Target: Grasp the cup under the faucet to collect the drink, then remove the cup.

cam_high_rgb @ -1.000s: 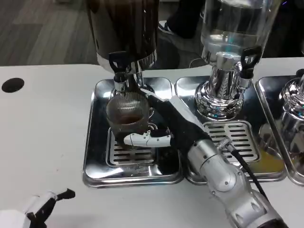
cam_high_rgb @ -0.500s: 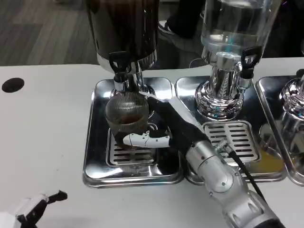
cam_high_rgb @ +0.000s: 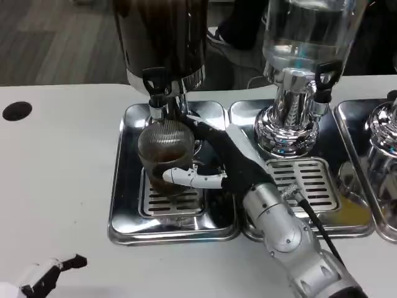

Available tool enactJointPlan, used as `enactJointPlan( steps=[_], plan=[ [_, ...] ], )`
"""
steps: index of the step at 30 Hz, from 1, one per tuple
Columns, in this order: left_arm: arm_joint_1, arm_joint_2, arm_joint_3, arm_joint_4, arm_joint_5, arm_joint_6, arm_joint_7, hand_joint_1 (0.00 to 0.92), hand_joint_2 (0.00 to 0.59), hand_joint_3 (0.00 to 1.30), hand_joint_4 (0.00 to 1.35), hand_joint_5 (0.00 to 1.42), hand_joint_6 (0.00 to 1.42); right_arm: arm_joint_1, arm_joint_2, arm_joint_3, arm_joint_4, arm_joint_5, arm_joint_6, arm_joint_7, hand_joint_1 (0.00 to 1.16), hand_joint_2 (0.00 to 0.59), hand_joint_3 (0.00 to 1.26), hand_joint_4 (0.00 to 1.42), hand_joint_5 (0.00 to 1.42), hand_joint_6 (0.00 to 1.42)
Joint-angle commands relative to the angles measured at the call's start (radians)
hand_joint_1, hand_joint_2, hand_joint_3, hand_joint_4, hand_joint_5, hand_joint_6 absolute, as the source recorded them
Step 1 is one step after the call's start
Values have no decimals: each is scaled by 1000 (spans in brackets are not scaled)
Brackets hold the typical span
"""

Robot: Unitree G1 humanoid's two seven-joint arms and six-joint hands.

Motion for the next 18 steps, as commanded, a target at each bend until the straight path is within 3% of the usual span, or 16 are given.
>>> enactJointPlan(
  steps=[1,15,18],
  plan=[
    [13,-3,9,-3,-6,-12,-10,0,80,404,347,441,559,-24,23,-11,20,6,0,-18,688,95,172,154,131,0],
    [10,1,23,13,-24,-17,-16,0,78,404,361,442,559,-18,25,-20,30,15,-16,-7,679,96,200,159,142,0],
    [8,4,26,12,-26,-17,-19,0,80,404,362,442,559,-16,24,-23,33,24,-24,-7,693,101,226,215,190,19]
  ],
)
